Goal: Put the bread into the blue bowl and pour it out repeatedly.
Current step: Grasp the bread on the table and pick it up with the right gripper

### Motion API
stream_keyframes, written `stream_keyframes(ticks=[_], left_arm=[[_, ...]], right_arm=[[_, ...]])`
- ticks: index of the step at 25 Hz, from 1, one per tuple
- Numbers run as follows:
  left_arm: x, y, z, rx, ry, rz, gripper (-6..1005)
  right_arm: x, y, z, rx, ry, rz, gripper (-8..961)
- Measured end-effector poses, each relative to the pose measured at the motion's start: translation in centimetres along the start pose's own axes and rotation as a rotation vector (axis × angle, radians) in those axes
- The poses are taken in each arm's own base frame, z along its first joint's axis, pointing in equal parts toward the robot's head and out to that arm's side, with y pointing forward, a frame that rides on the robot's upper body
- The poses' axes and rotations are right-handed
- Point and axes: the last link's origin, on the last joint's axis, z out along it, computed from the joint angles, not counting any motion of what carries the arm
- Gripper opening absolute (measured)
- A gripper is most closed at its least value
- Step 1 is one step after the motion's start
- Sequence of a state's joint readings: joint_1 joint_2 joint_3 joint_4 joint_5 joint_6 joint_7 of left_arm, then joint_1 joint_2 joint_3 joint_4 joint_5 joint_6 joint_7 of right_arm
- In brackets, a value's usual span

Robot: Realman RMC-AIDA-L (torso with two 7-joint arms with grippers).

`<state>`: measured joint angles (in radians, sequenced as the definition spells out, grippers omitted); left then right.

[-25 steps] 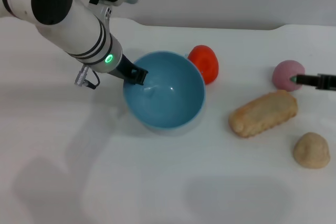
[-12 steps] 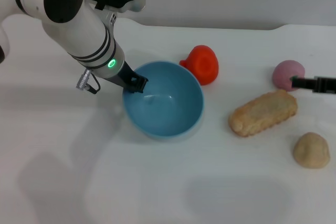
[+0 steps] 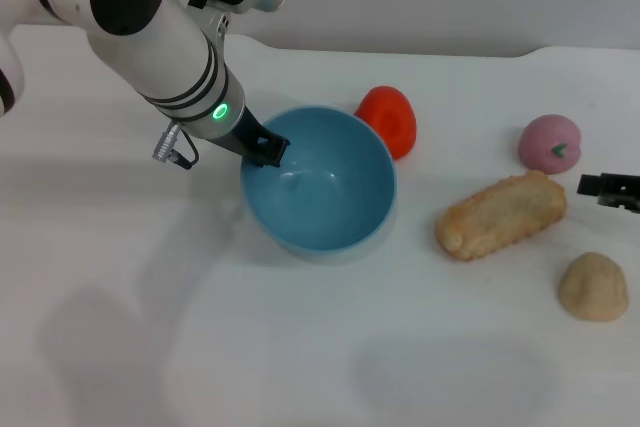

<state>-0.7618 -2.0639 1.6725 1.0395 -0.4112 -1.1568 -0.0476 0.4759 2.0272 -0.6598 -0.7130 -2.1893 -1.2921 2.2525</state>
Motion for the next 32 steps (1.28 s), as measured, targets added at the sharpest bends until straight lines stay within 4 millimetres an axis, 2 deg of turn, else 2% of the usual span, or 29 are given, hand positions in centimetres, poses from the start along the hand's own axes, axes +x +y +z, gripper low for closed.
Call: stream_keyframes(ticks=[4,10,16,24,32], left_arm=[[0.1,0.0,0.0,0.000,0.005,0.001,-1],[0.2,-0.1,0.0,0.002,0.011,0.002,0],[0.2,-0.1,0.0,0.000,0.014,0.017,0],[-0.1,-0.3,0.2,0.000,0.014,0.011,0],[0.0,-0.4,0.1,0.001,0.018,0.010,0]], right_arm=[[0.4,-1.0,-0.2,-0.008,-0.050,0.140,402],[0.9,-1.8,1.0,0.001,-0.071,0.269,567],[0.3,-1.2,2.3,0.003,-0.057,0.349,548],[-0.1,-0.6,3.7,0.114,0.089,0.327,523],[-0.9,0.3,5.3,0.159,0.086,0.281,498]])
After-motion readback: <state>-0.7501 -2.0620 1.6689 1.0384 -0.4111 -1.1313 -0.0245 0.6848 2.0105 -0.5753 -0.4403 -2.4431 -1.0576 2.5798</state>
